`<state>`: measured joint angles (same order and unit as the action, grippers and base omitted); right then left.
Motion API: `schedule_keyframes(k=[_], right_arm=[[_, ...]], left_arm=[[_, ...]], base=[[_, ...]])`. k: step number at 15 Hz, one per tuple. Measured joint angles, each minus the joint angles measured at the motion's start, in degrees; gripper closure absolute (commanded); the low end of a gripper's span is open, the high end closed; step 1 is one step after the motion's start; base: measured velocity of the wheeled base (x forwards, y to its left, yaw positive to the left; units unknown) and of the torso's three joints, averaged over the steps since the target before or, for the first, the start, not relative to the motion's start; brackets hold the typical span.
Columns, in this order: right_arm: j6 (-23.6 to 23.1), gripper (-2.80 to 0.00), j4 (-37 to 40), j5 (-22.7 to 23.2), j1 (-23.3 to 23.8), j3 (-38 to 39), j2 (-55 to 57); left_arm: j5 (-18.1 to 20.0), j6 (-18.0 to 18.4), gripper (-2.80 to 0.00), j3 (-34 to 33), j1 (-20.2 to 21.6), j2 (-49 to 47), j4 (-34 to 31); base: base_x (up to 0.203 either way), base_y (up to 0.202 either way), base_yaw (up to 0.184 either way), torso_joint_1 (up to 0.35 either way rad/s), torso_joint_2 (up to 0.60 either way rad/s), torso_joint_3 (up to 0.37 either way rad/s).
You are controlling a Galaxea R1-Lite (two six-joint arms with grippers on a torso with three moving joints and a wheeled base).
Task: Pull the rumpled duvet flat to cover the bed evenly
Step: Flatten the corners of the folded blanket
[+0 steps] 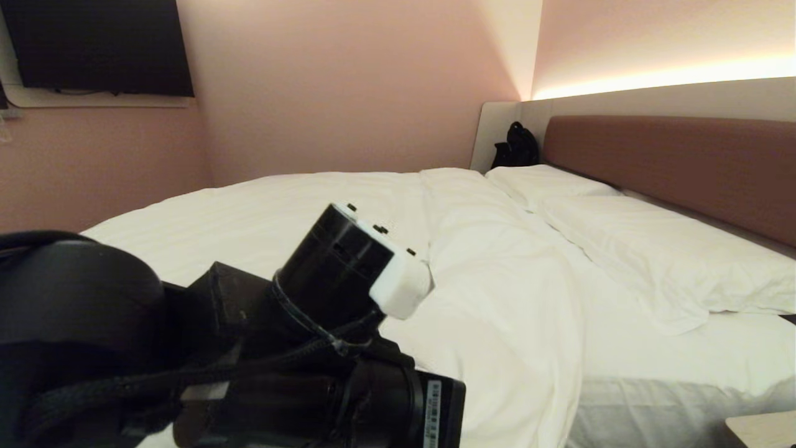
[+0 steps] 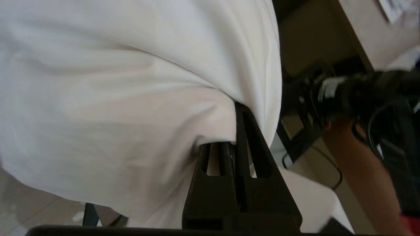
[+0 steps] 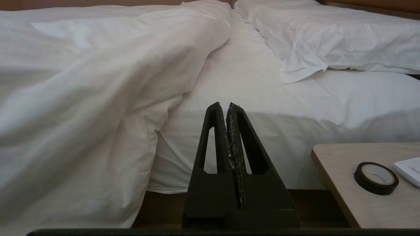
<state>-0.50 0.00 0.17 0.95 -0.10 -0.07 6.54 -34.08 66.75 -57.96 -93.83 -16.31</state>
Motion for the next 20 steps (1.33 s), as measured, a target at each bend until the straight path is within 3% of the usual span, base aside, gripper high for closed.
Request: schedule_keyframes(k=[1, 2, 3, 9, 15, 17, 20], right_arm=[[-0.01, 0.00, 0.00, 0.02, 0.02, 0.00, 0.00], [-0.01, 0.00, 0.00, -0.01, 0.02, 0.00, 0.00], [-0.01, 0.00, 0.00, -0.01, 0.02, 0.00, 0.00], [-0.01, 0.00, 0.01, -0.02, 0.02, 0.00, 0.00], [0.02, 0.00, 0.00, -0.01, 0.02, 0.00, 0.00], [-0.01, 0.00, 0.00, -0.02, 0.02, 0.00, 0.00], [0.02, 0.00, 0.00, -0.01, 0.02, 0.00, 0.00]], left_arm=[[0.05, 0.02, 0.00, -0.16, -0.89, -0.05, 0.00], [0.05, 0.07, -2.42, -0.17, -1.43, -0.23, 0.13], [0.07, 0.10, -2.80, -0.22, -1.88, -0.51, 0.19], [1.23, 0.69, -2.80, -0.94, -3.94, -1.39, 0.23], [0.26, 7.07, -2.80, -5.95, -5.79, 3.17, -0.28], [-2.30, 7.55, -2.80, -7.60, -2.51, 7.39, -0.31], [-6.21, 7.86, -2.80, -9.41, 6.28, 14.60, -0.43]], base=[[0.000, 0.000, 0.000, 0.000, 0.00, 0.000], [0.000, 0.000, 0.000, 0.000, 0.00, 0.000], [0.000, 0.000, 0.000, 0.000, 0.00, 0.000], [0.000, 0.000, 0.000, 0.000, 0.00, 0.000], [0.000, 0.000, 0.000, 0.000, 0.00, 0.000], [0.000, 0.000, 0.000, 0.000, 0.00, 0.000], [0.000, 0.000, 0.000, 0.000, 0.00, 0.000]])
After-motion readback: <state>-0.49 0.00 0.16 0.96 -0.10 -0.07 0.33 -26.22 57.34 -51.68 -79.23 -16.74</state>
